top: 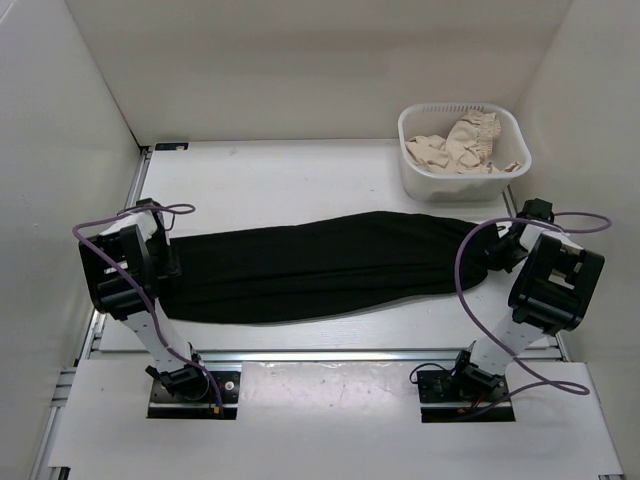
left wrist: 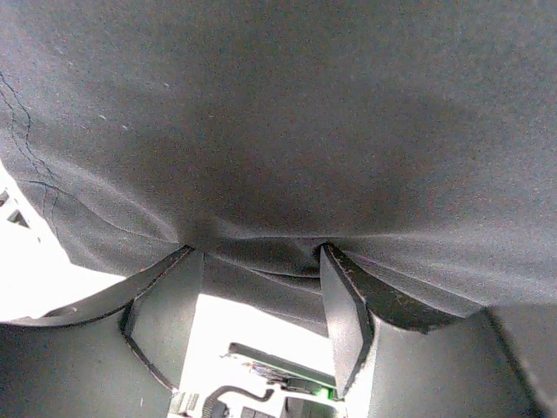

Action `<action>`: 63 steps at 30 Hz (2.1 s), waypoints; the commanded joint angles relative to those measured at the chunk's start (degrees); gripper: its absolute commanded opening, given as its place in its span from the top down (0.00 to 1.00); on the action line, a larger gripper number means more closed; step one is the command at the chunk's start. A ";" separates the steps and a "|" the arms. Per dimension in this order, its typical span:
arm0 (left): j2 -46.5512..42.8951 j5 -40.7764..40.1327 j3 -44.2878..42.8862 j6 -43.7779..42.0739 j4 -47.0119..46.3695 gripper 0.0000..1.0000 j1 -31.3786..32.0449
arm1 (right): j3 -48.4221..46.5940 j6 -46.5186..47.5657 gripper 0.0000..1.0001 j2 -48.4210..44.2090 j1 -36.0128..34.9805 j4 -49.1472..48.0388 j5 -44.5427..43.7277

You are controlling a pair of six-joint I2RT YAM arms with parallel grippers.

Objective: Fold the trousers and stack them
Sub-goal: Fold the trousers

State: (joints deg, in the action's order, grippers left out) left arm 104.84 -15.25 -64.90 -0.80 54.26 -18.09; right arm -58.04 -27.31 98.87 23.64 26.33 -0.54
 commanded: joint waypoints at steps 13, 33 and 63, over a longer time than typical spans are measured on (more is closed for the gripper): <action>-1.48 4.52 -0.76 0.80 1.90 0.30 6.92 | -9.72 6.40 1.00 -26.54 -22.85 18.40 -32.38; 2.83 2.85 -1.10 0.80 0.67 0.31 11.23 | -58.59 -6.01 1.00 18.28 -89.38 32.66 -39.29; 0.02 -0.66 -2.85 0.80 3.48 0.31 11.23 | -26.97 0.25 0.01 -8.14 -85.88 14.02 -29.08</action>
State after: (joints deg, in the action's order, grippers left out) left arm 106.94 -14.44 -66.54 -0.56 59.61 -7.11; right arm -90.21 -21.80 98.26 -66.67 44.14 -27.05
